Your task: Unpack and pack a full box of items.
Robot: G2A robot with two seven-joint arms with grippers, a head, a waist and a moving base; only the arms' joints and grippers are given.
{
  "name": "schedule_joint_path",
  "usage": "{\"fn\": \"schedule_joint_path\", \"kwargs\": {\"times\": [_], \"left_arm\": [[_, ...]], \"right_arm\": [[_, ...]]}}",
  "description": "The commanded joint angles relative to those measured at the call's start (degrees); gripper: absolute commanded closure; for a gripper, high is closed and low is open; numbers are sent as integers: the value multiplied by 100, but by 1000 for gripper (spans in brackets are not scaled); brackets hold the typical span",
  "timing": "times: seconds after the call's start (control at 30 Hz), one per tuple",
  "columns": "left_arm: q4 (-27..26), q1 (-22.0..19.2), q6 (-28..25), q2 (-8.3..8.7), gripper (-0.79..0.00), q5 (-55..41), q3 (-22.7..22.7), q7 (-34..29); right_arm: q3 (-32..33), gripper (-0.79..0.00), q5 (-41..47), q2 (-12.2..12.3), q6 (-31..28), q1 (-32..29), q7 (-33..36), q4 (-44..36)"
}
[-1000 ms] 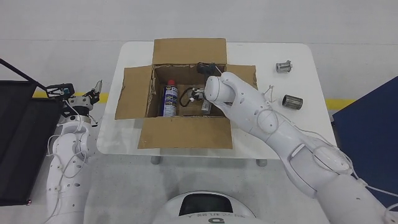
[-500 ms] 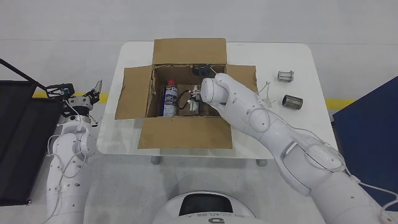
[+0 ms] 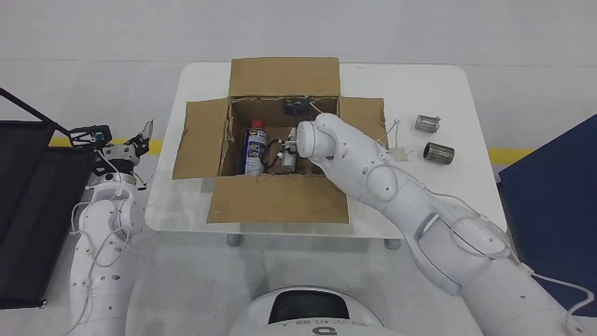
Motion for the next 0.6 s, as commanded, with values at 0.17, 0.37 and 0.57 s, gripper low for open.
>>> {"fn": "schedule_joint_path", "kwargs": {"times": [0.17,0.37,0.57], "left_arm": [[0,0,0,0,-785,0,0,0],[0,0,0,0,-785,0,0,0],[0,0,0,0,-785,0,0,0]], "right_arm": [[274,-363,43,44,-209,-113,-205,-97],[239,-376,-206,20,-171,-217,-252,-84],[149,-385,-422,-67,-87,-237,-247,-48]]}}
